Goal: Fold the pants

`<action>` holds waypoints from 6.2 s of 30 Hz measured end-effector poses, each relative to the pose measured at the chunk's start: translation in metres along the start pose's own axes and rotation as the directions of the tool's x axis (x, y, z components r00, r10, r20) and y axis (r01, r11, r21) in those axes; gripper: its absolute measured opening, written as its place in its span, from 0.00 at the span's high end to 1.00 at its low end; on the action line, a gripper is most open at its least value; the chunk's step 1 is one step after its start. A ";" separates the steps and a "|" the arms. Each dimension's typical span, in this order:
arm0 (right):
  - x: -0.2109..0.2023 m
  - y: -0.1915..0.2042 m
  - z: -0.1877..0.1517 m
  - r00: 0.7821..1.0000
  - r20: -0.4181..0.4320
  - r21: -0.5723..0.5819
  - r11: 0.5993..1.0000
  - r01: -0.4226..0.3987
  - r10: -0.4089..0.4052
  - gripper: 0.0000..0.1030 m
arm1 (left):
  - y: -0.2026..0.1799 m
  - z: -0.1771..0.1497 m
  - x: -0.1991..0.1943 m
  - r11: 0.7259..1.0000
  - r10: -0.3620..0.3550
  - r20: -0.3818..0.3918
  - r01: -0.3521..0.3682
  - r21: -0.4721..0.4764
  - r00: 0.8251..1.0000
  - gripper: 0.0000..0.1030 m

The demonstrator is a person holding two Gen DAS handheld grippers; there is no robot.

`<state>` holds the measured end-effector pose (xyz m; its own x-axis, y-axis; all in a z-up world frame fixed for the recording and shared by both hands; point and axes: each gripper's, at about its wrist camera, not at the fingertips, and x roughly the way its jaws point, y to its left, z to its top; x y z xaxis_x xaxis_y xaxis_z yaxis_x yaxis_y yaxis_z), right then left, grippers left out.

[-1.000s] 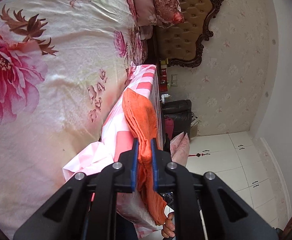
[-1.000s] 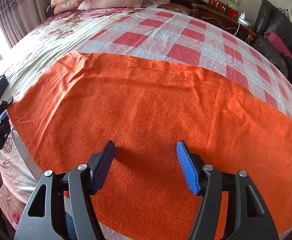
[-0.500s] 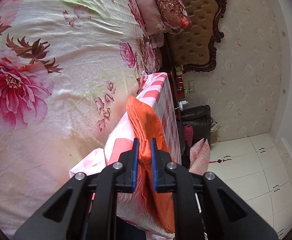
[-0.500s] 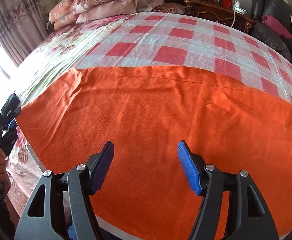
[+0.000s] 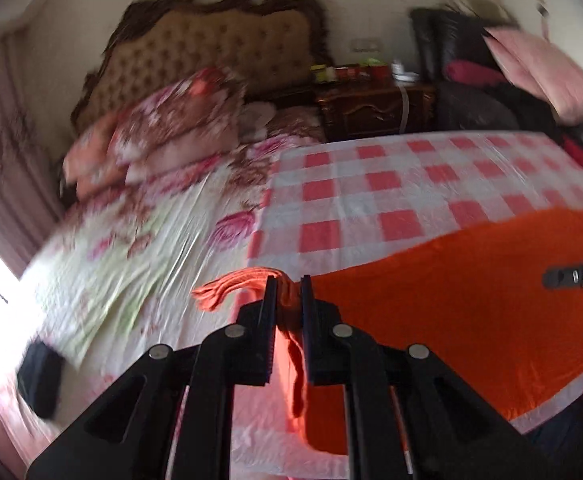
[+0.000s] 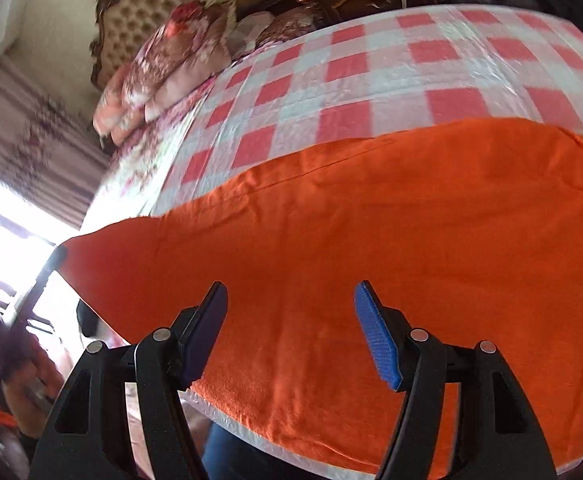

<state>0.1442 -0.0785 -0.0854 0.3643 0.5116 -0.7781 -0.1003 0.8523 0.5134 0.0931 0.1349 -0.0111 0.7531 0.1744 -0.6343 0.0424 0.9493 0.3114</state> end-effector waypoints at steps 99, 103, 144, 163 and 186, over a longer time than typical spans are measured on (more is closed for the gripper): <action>0.050 -0.011 0.040 0.983 0.049 -0.177 0.967 0.181 -0.175 0.92 | -0.222 -0.101 -0.011 0.877 -0.302 0.063 0.251 0.411 0.951 0.88; 0.051 -0.008 0.037 0.978 0.067 -0.207 0.956 0.209 -0.199 0.93 | -0.217 -0.099 -0.009 0.878 -0.321 0.056 0.275 0.392 0.945 0.88; 0.049 0.040 -0.042 0.883 0.192 -0.363 0.805 0.469 -0.427 0.37 | -0.006 -0.106 0.071 0.944 -0.264 -0.050 0.247 -0.221 0.963 0.97; 0.047 0.024 -0.037 0.896 0.185 -0.336 0.831 0.443 -0.403 0.20 | -0.039 -0.060 0.073 0.912 -0.401 -0.066 0.391 -0.127 0.914 0.64; 0.047 0.017 -0.034 0.916 0.160 -0.353 0.845 0.402 -0.368 0.14 | -0.006 -0.043 0.133 0.984 -0.086 -0.193 0.052 -0.173 0.977 0.41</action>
<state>0.1283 -0.0359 -0.1257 0.5184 0.1371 -0.8441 -0.2649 0.9643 -0.0060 0.1647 0.1638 -0.1277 0.6057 0.1392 -0.7834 -0.0324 0.9881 0.1505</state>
